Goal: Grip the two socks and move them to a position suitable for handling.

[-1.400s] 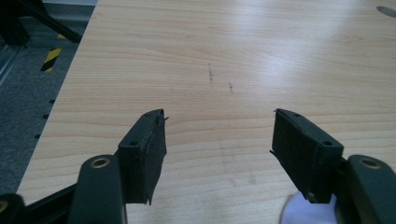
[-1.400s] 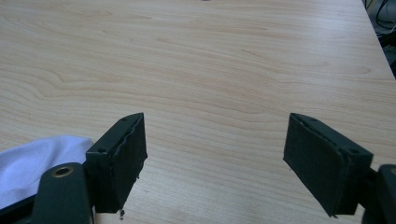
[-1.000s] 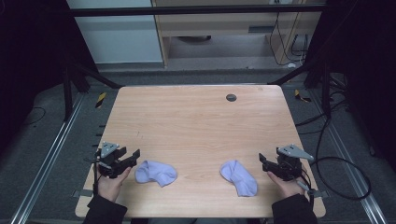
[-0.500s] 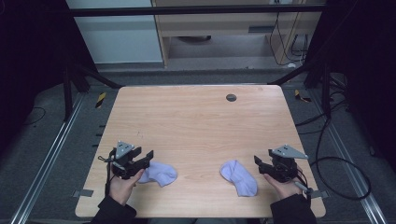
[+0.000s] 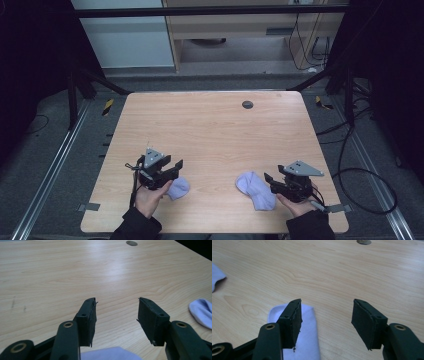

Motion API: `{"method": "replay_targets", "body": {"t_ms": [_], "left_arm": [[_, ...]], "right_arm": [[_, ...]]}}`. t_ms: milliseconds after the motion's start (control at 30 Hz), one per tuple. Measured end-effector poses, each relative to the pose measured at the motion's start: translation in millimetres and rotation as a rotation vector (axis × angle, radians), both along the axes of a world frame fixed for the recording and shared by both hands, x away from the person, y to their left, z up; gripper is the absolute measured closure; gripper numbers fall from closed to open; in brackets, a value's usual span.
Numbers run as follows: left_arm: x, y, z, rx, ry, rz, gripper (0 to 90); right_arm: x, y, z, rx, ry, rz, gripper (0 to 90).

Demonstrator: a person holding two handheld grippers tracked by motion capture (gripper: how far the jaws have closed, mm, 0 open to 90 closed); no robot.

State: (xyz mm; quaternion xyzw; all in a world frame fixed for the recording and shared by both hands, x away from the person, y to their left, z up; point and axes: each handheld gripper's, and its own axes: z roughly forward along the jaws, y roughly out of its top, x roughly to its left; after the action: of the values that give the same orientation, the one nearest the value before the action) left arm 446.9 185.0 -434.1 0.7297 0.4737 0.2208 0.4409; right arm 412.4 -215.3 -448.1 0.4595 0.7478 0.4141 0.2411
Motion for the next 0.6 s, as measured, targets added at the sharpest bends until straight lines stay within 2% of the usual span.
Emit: {"method": "replay_targets", "body": {"t_ms": [200,600], "left_arm": [[-1.3,-19.4,1.8,0.011,-0.008,-0.030,48.2],[-2.9,-49.7,-5.8,0.045,-0.005,-0.076,48.7]], "right_arm": [[-3.1,2.8,-4.1,-0.007,0.016,0.013,41.6],[-10.6,7.3,-13.3,-0.020,0.041,0.055,43.7]]}}
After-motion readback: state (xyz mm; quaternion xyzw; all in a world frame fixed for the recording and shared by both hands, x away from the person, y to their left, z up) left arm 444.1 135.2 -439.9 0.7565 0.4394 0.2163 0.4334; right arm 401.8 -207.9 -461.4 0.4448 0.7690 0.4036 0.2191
